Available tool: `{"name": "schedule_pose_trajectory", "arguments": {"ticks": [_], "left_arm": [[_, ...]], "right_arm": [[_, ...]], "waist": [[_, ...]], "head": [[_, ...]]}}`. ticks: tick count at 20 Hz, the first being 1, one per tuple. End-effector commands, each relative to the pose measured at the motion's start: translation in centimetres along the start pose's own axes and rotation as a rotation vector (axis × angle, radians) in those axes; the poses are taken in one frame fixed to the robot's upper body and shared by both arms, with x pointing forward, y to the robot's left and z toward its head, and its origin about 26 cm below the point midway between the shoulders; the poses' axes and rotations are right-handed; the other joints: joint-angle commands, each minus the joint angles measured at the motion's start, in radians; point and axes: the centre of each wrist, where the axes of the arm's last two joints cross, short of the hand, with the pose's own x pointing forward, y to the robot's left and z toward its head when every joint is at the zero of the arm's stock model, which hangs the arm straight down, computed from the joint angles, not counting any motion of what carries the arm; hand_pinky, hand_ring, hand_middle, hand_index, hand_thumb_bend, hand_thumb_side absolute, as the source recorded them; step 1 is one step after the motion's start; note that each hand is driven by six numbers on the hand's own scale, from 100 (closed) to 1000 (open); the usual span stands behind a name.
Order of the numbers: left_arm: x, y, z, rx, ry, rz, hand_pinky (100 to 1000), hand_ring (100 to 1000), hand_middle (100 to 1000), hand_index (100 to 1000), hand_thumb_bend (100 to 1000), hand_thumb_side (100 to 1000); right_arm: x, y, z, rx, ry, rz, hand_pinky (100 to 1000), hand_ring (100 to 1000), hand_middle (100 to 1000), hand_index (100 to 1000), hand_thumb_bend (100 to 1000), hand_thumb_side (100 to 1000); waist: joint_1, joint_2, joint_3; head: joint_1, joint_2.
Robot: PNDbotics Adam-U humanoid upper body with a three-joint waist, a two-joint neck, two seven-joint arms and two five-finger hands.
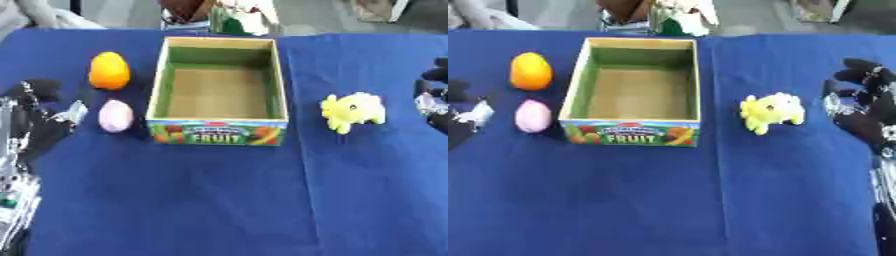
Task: Pick up objects on the table and place them in the box.
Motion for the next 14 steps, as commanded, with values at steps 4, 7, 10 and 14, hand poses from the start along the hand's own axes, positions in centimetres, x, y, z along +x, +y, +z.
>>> {"name": "schedule_pose_trajectory", "arguments": {"ticks": [4,7,10,14], "left_arm": [[1.4,2.3,-0.9,-0.039,-0.057,-0.144,452,632,455,631,618,213],[1.5,3.0,-1.2,-0.064,-0.057,-0.211,458,640,460,633,617,214],[1.7,3.7,-1.6,-0.109,-0.062,-0.288,471,650,469,643,621,215],[2.1,4.5,-2.4,-0.188,-0.067,-0.396,485,654,478,656,629,216]], "right_arm": [[0.8,-0.6,-0.6,0.002,-0.028,0.021,617,769,608,777,219,100],[0.8,-0.6,-0.6,0.005,-0.028,0.022,617,769,608,777,218,100],[0.8,-0.6,-0.6,0.006,-0.027,0.024,617,769,608,777,217,100],[0.7,-0.6,-0.6,0.01,-0.026,0.025,617,769,607,777,216,100]], "waist": [[0.005,-0.018,-0.003],[0.007,-0.018,-0.005],[0.008,-0.019,-0.008],[0.01,-0.019,-0.012]], "head": [[0.003,-0.012],[0.004,-0.012],[0.005,-0.012],[0.006,-0.012]]}}
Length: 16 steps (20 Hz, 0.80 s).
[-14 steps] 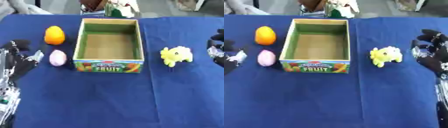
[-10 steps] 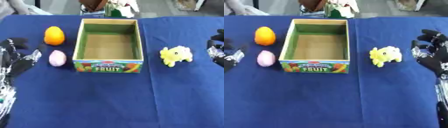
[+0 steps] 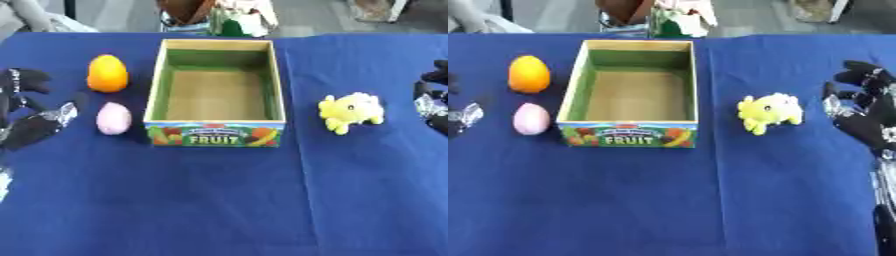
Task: Pick up objects on the table and place them in the box.
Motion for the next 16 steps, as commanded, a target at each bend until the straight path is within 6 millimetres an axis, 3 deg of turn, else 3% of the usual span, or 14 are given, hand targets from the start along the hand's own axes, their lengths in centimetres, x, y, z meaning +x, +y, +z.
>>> {"name": "schedule_pose_trajectory", "arguments": {"ticks": [1,8,16], "left_arm": [[0.7,1.7,-1.0,-0.058,-0.036,-0.118,486,654,480,658,631,215],[0.5,2.0,-2.6,-0.201,-0.026,-0.228,505,658,495,672,643,201],[-0.5,0.8,-4.2,-0.302,-0.001,-0.271,510,659,498,674,634,192]], "right_arm": [[0.7,-0.6,-0.6,0.006,-0.027,0.025,617,769,607,777,217,100],[0.7,-0.5,-0.6,0.013,-0.025,0.025,617,769,607,777,214,100],[0.6,-0.4,-0.6,0.019,-0.025,0.021,618,769,607,777,212,100]], "waist": [[0.002,-0.019,-0.002],[0.002,-0.019,-0.009],[0.001,-0.019,-0.016]], "head": [[0.004,-0.008],[0.01,-0.003],[0.016,0.001]]}}
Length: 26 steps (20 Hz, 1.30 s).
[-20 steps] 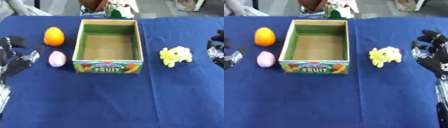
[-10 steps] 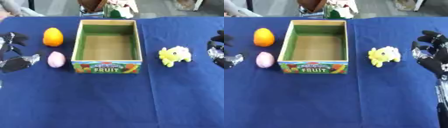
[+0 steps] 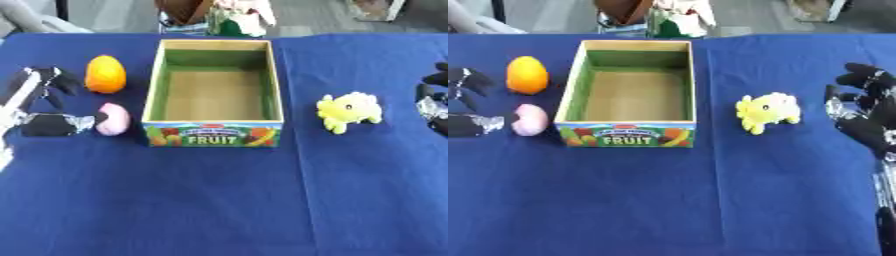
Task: Pick up objects on the table and place them in the box.
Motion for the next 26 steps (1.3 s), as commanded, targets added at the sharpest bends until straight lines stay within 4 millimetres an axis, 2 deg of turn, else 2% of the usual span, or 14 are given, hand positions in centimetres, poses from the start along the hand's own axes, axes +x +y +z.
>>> {"name": "schedule_pose_trajectory", "arguments": {"ticks": [1,26], "left_arm": [[-0.1,0.9,-0.5,-0.01,-0.003,-0.047,510,659,498,674,634,192],[-0.6,-0.9,-3.0,-0.12,0.014,-0.167,550,667,519,685,622,186]], "right_arm": [[0.8,-0.6,-0.6,0.005,-0.028,0.022,618,769,607,777,212,100],[0.8,-0.4,-0.6,0.012,-0.029,0.013,618,769,607,777,203,100]], "waist": [[0.001,-0.018,-0.001],[0.002,-0.013,-0.012]], "head": [[0.004,0.001],[0.012,-0.001]]}}
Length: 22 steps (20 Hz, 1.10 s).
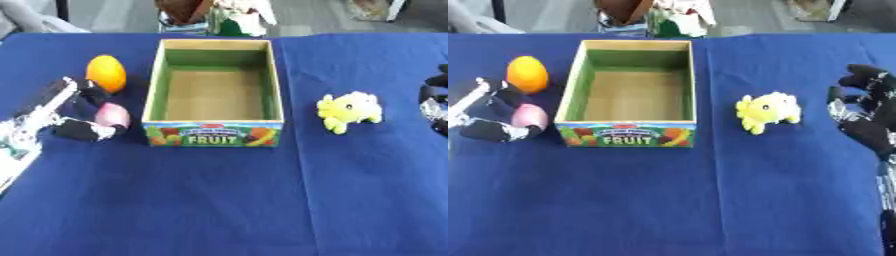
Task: Pick up objects on the table and place them in the box.
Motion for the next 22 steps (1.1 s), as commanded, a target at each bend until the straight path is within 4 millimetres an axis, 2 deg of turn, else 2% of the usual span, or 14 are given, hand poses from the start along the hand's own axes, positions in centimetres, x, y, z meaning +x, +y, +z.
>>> {"name": "schedule_pose_trajectory", "arguments": {"ticks": [1,12,16,18,20,22], "left_arm": [[0.2,1.0,-0.3,0.017,0.0,-0.049,556,669,523,687,624,187],[-0.5,0.7,-0.7,0.024,0.033,-0.154,615,704,566,717,683,200],[-0.7,0.6,-0.7,0.046,0.054,-0.209,619,703,571,722,676,193],[-0.9,0.5,-0.7,0.048,0.064,-0.224,608,692,564,718,649,182],[-1.0,0.5,-0.7,0.053,0.074,-0.232,592,673,547,706,583,154],[-1.0,0.5,-0.7,0.059,0.079,-0.24,567,642,516,679,448,118]], "right_arm": [[0.8,-0.5,-0.6,0.0,-0.029,0.014,618,769,607,777,203,100],[0.7,-0.5,-0.6,0.001,-0.027,0.014,618,769,607,778,201,100],[0.7,-0.5,-0.6,0.002,-0.026,0.013,618,769,607,778,201,100],[0.7,-0.5,-0.6,0.001,-0.026,0.013,618,769,607,778,200,100],[0.7,-0.5,-0.6,0.001,-0.026,0.013,618,769,607,778,199,100],[0.7,-0.5,-0.6,0.001,-0.025,0.012,618,769,607,778,198,100]], "waist": [[0.002,-0.014,-0.002],[0.004,-0.014,-0.005],[0.004,-0.014,-0.005],[0.004,-0.013,-0.005],[0.004,-0.013,-0.005],[0.004,-0.013,-0.005]], "head": [[0.001,-0.001],[-0.001,-0.002],[-0.002,-0.002],[-0.002,-0.002],[-0.002,-0.003],[-0.002,-0.003]]}}
